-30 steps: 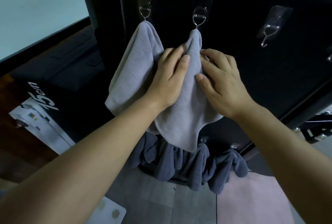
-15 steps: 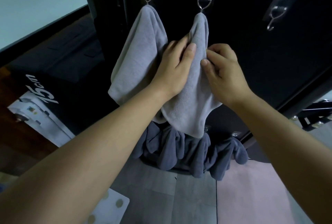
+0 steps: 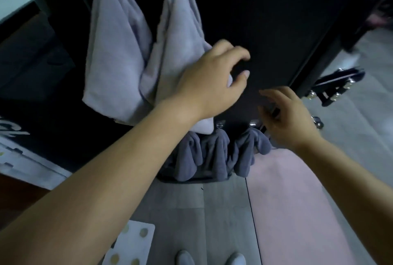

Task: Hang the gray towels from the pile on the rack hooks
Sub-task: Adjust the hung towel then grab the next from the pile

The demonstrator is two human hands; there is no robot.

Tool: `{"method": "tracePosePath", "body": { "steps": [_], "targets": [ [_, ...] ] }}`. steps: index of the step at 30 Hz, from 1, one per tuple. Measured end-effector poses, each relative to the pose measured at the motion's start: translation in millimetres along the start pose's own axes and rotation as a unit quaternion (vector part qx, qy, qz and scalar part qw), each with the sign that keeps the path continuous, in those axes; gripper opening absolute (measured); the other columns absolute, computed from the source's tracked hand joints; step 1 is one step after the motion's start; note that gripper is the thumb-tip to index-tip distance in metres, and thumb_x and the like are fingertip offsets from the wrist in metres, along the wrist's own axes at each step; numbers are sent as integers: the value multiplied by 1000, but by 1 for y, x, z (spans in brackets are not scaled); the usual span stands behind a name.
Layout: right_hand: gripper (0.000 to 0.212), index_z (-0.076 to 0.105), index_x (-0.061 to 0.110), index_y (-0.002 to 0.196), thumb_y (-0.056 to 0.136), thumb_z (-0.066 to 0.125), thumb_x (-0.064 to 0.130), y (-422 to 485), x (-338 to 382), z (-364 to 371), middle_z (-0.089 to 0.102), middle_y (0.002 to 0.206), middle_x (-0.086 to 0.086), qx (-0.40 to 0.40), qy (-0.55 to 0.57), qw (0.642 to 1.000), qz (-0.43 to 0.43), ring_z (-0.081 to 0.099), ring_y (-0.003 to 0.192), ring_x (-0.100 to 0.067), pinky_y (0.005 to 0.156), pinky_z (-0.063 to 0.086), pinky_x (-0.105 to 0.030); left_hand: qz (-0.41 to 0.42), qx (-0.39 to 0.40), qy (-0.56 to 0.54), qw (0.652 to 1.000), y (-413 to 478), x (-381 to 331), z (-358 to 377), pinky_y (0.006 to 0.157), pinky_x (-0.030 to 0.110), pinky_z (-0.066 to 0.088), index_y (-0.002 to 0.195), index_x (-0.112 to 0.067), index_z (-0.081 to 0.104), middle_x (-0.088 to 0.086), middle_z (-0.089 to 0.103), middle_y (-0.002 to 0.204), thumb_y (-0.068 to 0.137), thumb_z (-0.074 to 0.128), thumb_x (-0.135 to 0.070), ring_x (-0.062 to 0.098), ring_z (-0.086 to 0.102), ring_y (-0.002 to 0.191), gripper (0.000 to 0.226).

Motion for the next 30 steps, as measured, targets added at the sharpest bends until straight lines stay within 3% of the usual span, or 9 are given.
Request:
{"method": "tracePosePath", "body": {
  "steps": [6,12,21,30],
  "targets": [
    [40,62,13,128,89,68,22,-140,-114,-14,58,127,-9,20,-67,979,190,60,113,-32,92,49,-38,-25,277,38,960,-21,-31,168,90,43,50,129,-30,54,-5,51,125,95,51,-51,21,53,114,40],
    [42,62,12,129,89,69,23,-314,-196,-3,57,127,-10,0,-53,920,388,59,114,-33,94,49,-42,48,449,71,889,-78,-101,348,100,46,45,136,-30,49,3,50,131,91,54,-56,29,50,124,53],
    [46,58,17,132,88,69,27,-561,-268,46,44,143,-14,-38,-24,773,633,52,120,-37,92,50,-50,214,602,72,766,-221,-238,573,103,50,42,143,-34,41,6,43,138,89,52,-61,31,46,128,61],
    [46,56,20,135,91,64,31,-740,-303,18,44,143,-9,-122,4,626,770,48,124,-32,92,49,-45,398,649,79,644,-350,-422,699,99,46,41,141,-32,44,6,45,137,93,48,-59,31,49,124,55]
  ]
}}
Point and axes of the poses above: each hand's wrist, its own y-axis towards the middle knuckle, its own z-axis out of the palm, x = y × z, the point moved 7 cm from there along y, towards the middle knuckle
